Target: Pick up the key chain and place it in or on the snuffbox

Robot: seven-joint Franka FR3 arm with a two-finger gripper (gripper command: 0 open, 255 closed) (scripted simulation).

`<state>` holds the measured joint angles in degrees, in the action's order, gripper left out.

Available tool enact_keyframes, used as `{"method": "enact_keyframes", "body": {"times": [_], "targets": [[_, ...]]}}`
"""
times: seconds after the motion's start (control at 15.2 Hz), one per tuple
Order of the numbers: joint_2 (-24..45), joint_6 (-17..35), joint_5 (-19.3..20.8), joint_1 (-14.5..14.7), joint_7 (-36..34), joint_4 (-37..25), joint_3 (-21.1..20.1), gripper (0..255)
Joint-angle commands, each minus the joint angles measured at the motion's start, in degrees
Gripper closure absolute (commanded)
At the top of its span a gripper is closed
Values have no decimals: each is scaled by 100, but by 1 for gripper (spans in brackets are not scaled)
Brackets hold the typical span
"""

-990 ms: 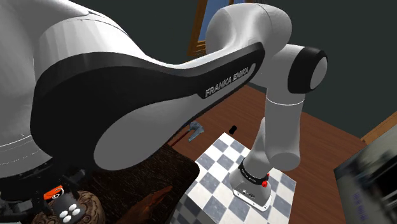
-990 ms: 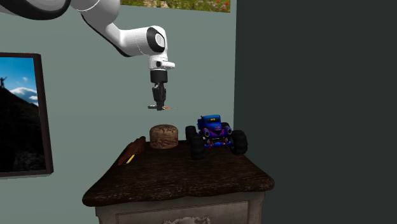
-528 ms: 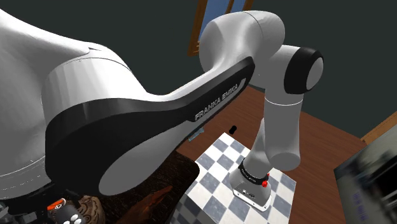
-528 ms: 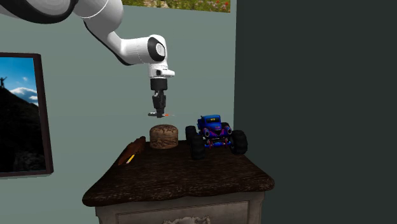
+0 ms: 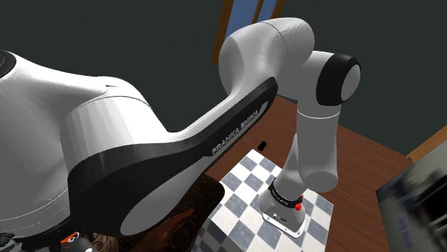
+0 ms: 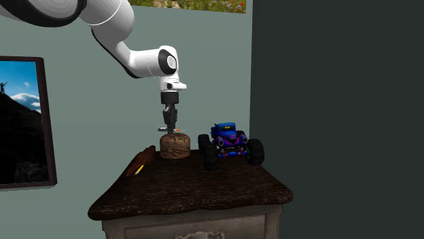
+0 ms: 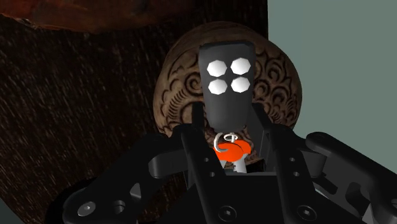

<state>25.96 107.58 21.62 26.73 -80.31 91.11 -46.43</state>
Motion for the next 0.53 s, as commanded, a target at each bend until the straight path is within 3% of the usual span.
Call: {"method": "enact_keyframes", "body": {"times": [0.0, 0.26, 0.33, 0.46], "targets": [[4, 5, 3, 1, -1, 0, 2, 255], [4, 5, 3, 1, -1, 0, 2, 255], [4, 5, 3, 1, -1, 0, 2, 0], [4, 5, 3, 1, -1, 0, 2, 0]]}}
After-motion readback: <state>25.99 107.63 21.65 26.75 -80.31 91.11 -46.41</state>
